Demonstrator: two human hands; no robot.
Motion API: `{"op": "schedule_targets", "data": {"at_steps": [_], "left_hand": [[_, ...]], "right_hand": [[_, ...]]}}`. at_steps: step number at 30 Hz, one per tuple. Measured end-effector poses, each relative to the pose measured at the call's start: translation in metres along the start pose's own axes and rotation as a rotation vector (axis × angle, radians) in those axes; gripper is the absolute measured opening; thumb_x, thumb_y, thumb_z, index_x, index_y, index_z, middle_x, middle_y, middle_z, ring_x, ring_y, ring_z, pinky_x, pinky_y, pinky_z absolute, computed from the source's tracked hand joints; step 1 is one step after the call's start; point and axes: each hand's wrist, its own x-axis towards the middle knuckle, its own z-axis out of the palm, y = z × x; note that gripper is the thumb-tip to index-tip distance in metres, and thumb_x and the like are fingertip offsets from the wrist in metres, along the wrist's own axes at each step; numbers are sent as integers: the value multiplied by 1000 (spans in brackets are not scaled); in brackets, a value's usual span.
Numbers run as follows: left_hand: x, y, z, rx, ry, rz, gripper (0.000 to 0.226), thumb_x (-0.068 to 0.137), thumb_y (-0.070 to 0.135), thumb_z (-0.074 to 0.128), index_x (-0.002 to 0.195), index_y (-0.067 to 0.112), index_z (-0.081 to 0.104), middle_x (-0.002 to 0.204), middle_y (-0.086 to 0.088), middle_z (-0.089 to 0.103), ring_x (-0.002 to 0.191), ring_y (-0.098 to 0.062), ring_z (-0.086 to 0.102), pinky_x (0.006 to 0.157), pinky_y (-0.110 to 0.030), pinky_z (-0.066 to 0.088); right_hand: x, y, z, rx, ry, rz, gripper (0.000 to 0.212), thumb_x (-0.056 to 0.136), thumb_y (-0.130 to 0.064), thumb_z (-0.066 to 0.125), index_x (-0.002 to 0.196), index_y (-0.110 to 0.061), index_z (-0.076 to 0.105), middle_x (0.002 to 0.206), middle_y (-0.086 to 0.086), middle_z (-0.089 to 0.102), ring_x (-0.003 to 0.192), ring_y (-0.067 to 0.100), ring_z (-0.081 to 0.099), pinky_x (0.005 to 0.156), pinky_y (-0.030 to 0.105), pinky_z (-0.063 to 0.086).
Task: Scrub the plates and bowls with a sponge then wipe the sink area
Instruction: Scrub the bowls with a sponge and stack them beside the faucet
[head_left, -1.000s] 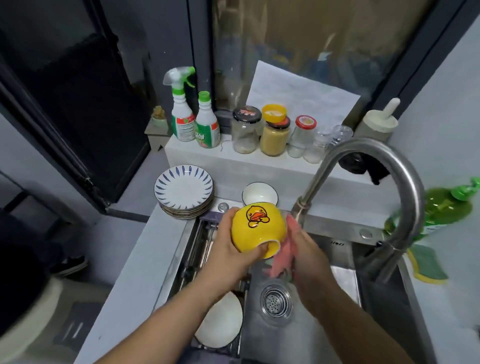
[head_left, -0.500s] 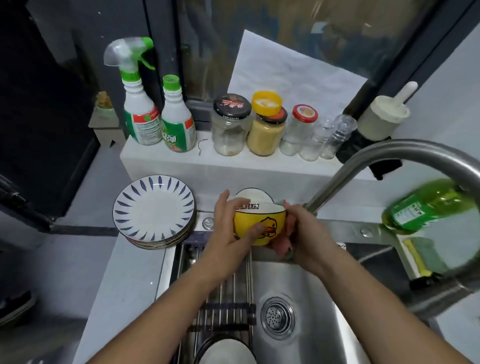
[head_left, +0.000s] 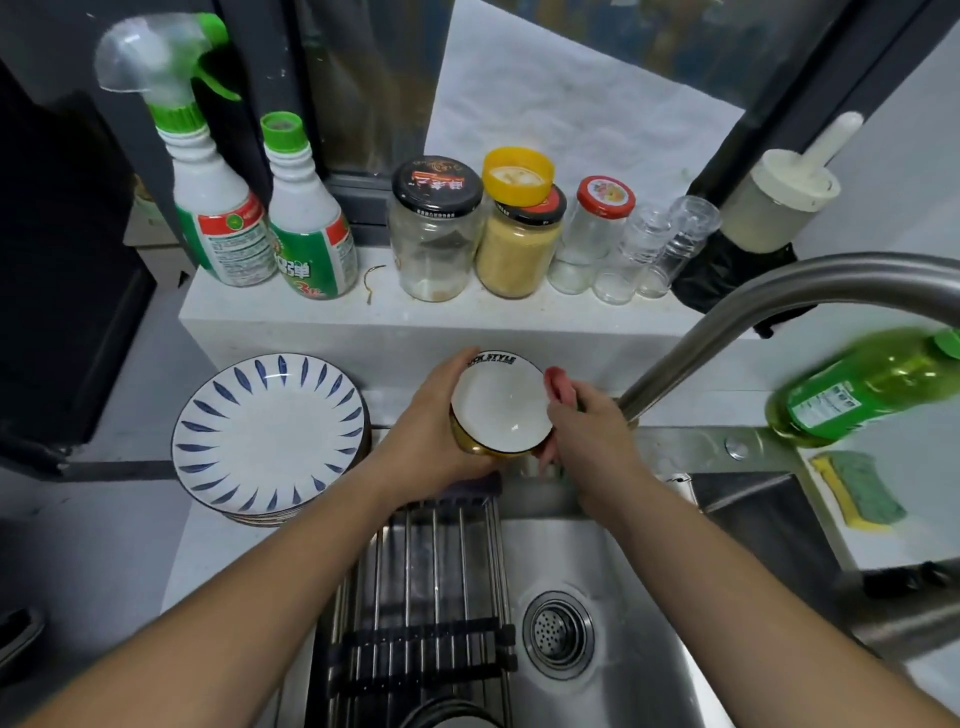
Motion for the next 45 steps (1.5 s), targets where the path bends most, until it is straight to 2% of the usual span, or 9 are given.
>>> {"op": "schedule_targets", "data": {"at_steps": [4, 9, 19, 23, 27, 30, 32, 38, 45], "left_hand": [[11, 0, 11, -14, 109, 108, 92, 59, 25, 101, 132, 32, 45, 129, 22, 53, 120, 15, 49, 99, -9, 40], [17, -9, 23, -16, 149, 79, 85, 56, 35, 100, 129, 23, 57, 124, 9, 66, 117, -15, 64, 96, -41, 54], [12, -17, 30, 11, 195, 34, 92, 58, 33, 99, 136, 25, 53, 132, 9, 63, 124, -14, 59, 104, -44, 50], [11, -23, 30, 28, 196, 26, 87, 58, 27, 98, 133, 26, 53, 129, 8, 63, 121, -13, 60, 101, -42, 51], [11, -24, 30, 74, 164, -9, 82, 59, 26, 95, 130, 24, 54, 125, 9, 64, 118, -13, 61, 99, -40, 52], [8, -19, 34, 109, 174, -52, 87, 62, 16, 95, 136, 15, 50, 123, 20, 52, 119, -14, 52, 97, -5, 37], [2, -15, 37, 131, 185, -106, 97, 66, 12, 94, 146, 5, 41, 125, 16, 40, 124, -10, 39, 88, 3, 25], [-44, -4, 32, 110, 221, -267, 123, 74, 40, 91, 163, 16, 9, 167, -4, 15, 155, -19, 12, 127, -39, 17], [-174, 19, 38, -114, 307, -434, 61, 76, 68, 70, 129, 45, 51, 129, 12, 62, 114, -5, 63, 92, -22, 53]], "right_hand": [[6, 5, 9, -74, 65, -37, 21, 100, -19, 48, 102, -10, 68, 70, 5, 54, 59, 24, 50, 54, 27, 40], [13, 7, 12, -135, 101, -58, 25, 102, -13, 45, 106, -11, 70, 68, -11, 49, 51, 15, 48, 40, 18, 38], [9, 11, 13, -62, 113, -78, 38, 97, -2, 38, 109, -15, 71, 77, -16, 57, 72, 25, 61, 75, 58, 58], [-6, 15, 7, -28, 131, -160, 31, 99, -5, 48, 110, -20, 72, 90, -11, 68, 69, 11, 64, 60, 27, 56], [-24, 16, -1, -27, 151, -264, 28, 98, -7, 53, 105, -24, 74, 99, -10, 74, 90, 6, 69, 85, 29, 58], [-33, 10, -14, 81, 135, -256, 16, 99, -6, 57, 103, -15, 69, 80, -6, 67, 58, -9, 60, 53, 7, 46], [-38, 8, -19, 194, 93, -208, 9, 97, -6, 61, 103, -8, 67, 70, -4, 66, 54, 1, 60, 47, 13, 47], [-57, 12, -45, 293, -17, -149, 15, 90, -19, 73, 103, -15, 70, 104, 10, 75, 92, 34, 73, 79, 52, 61], [-118, 70, -82, -37, -355, -26, 4, 93, -23, 70, 96, -21, 71, 97, 2, 75, 91, 25, 73, 76, 43, 62]]}}
